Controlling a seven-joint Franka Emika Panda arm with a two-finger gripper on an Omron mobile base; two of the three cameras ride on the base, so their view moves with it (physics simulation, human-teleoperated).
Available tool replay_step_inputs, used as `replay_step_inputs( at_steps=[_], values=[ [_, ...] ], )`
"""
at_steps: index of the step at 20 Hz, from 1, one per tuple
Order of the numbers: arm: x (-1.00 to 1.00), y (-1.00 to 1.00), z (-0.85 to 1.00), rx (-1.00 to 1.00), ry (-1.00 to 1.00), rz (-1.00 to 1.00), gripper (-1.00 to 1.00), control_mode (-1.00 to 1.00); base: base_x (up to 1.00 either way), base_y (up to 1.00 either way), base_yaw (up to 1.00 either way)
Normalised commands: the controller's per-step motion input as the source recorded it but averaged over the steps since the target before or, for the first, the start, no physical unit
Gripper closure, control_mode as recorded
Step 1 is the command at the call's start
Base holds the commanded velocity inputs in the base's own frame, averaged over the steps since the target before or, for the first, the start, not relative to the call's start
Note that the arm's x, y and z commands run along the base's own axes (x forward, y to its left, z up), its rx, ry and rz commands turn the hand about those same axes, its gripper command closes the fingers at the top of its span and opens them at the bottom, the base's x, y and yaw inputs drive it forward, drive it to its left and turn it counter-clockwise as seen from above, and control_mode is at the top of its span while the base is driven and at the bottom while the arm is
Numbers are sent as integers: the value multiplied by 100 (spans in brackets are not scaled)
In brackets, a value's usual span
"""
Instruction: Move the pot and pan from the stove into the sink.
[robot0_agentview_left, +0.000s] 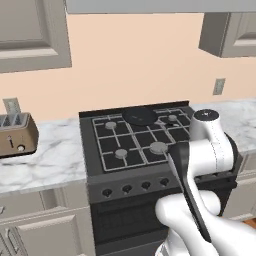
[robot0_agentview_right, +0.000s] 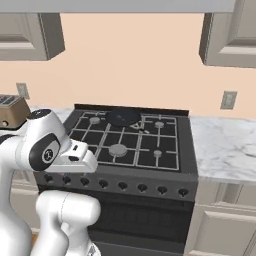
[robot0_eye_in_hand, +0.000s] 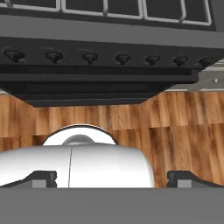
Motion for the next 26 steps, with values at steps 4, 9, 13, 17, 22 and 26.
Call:
replay_step_inputs(
  at_steps=[4,9,13,17,22,26],
  values=[
    [0,0,0,0,0,0,-100,100,41,4,0],
    [0,0,0,0,0,0,-100,100,3,-4,0],
    [0,0,0,0,0,0,-100,100,26,-43,4],
    [0,0,0,0,0,0,-100,100,28,-54,7],
    [0,0,0,0,0,0,-100,100,4,-18,3],
    [0,0,0,0,0,0,-100,100,56,-2,0]
  ],
)
